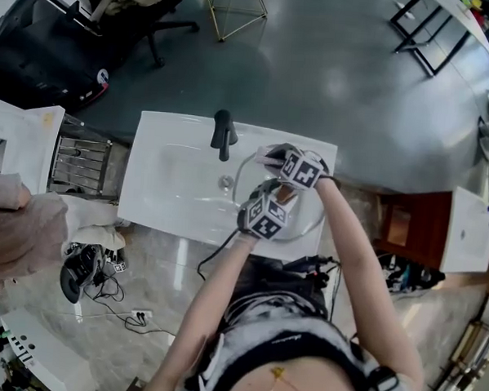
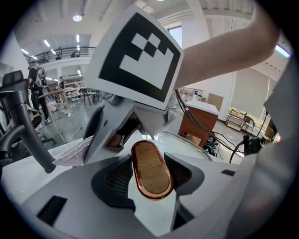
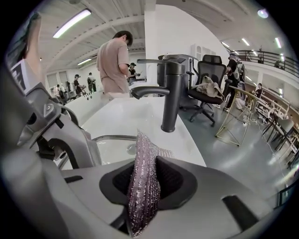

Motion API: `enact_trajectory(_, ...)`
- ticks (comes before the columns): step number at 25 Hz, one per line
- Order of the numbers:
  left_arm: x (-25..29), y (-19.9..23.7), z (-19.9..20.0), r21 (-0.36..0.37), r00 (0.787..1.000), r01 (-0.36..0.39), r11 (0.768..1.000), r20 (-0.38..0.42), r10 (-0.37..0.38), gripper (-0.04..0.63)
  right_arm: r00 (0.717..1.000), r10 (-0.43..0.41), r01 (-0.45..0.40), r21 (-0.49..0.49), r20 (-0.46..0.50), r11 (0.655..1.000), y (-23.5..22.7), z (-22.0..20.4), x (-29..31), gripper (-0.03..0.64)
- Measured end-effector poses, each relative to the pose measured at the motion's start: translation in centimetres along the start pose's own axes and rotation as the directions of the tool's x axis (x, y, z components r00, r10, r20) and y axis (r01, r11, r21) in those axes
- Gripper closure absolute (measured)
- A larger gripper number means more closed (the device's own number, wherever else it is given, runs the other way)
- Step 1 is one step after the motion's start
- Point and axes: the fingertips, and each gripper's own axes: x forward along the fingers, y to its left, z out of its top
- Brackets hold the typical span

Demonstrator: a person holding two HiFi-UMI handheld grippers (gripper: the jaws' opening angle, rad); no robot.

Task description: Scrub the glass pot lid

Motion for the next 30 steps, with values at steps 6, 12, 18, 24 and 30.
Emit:
enact_trajectory(6,-0.1,-0.1,0.1,0.002,1.000,-0.002,1.000,0.005,0.002,0.370,1.000,0.016,-0.016,-0.032,0.002,0.999,0.6,1.2,0.7,0.522)
enact_trajectory(12,-0.1,0.1,-0.1,0.006,1.000,-0.005,1.000,0.009,0.005,0.370,1.000,-0.001,0.001,-0.010,0.022,1.000,0.5,1.2,0.7,0.520)
enact_trajectory(18,-0.1,0.1,0.3,0.001,1.000,-0.004,1.000,0.015,0.004,0.370,0.999,-0.042,0.042,0.010,0.027,0.999,-0.1,0.1,-0.3,0.520)
enact_trajectory(24,-0.4,0.0,0.3,0.001,1.000,0.001,1.000,0.011,-0.001,0.370,0.993,-0.095,0.088,0.101,0.066,0.991,-0.8,-1.5,-1.4,0.520)
enact_trajectory(30,-0.5,0.0,0.2,0.000,1.000,0.002,1.000,0.011,-0.002,0.370,0.981,-0.182,0.164,0.201,0.072,0.966,-1.9,-4.4,-3.9,0.520)
